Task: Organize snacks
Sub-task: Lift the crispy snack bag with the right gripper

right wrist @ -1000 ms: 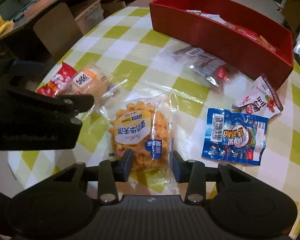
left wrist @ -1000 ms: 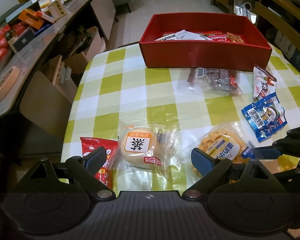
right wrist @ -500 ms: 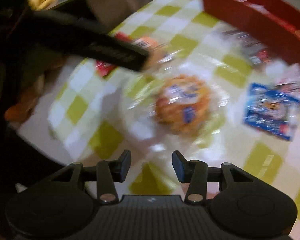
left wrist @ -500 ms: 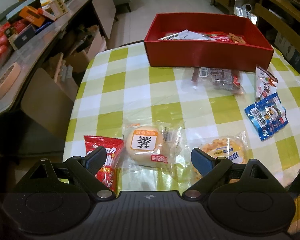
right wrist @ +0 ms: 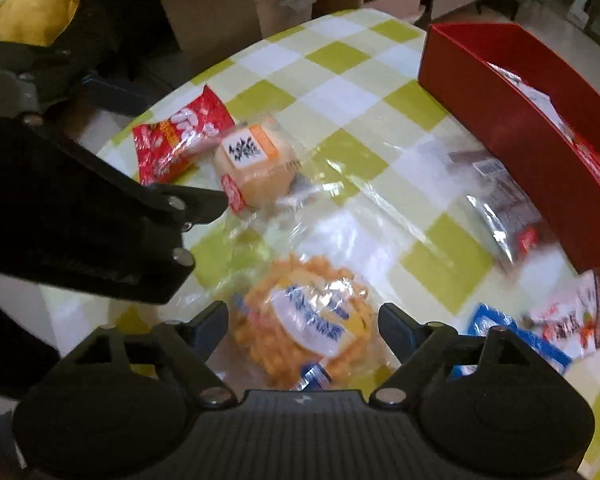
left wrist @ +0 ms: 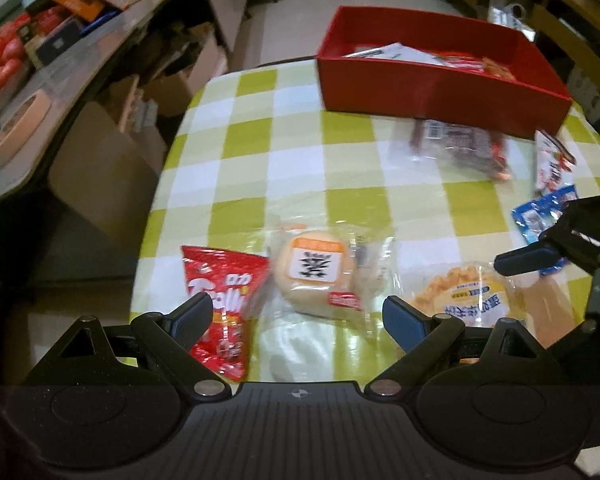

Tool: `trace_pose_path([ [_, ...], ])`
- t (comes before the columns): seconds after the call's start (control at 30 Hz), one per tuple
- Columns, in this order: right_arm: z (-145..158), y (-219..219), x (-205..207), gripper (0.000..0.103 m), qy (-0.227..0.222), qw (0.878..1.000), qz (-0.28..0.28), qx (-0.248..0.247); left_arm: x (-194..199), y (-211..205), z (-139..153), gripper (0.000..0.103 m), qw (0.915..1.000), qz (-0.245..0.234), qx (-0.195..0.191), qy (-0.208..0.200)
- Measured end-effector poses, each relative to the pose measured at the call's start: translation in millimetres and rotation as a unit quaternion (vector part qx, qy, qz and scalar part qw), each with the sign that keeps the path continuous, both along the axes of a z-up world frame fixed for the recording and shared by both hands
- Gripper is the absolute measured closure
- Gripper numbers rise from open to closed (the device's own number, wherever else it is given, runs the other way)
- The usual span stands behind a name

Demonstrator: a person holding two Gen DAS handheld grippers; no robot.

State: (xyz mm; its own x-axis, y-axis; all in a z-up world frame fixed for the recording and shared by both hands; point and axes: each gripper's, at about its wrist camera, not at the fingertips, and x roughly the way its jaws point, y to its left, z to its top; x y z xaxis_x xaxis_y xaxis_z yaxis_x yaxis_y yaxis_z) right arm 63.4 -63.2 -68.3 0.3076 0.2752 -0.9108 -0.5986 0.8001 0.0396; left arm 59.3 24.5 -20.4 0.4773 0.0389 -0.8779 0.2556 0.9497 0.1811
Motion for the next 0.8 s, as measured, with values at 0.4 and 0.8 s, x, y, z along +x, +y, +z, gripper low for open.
trace_pose_path([
  [0.4, -2.6, 33.5, -5.0, 0.009, 0.002, 0.976, 0.193, -0.103, 2.9, 27.7, 8.5, 0.008, 0.9985, 0.009, -0.051, 0.019],
  [0.8, -24.6, 10.4, -35.4, 0.0, 0.034, 0.994, 0.082, -0.063, 2.8, 28.7, 13.1, 0.008, 0.9981, -0.001, -0.059, 0.014],
])
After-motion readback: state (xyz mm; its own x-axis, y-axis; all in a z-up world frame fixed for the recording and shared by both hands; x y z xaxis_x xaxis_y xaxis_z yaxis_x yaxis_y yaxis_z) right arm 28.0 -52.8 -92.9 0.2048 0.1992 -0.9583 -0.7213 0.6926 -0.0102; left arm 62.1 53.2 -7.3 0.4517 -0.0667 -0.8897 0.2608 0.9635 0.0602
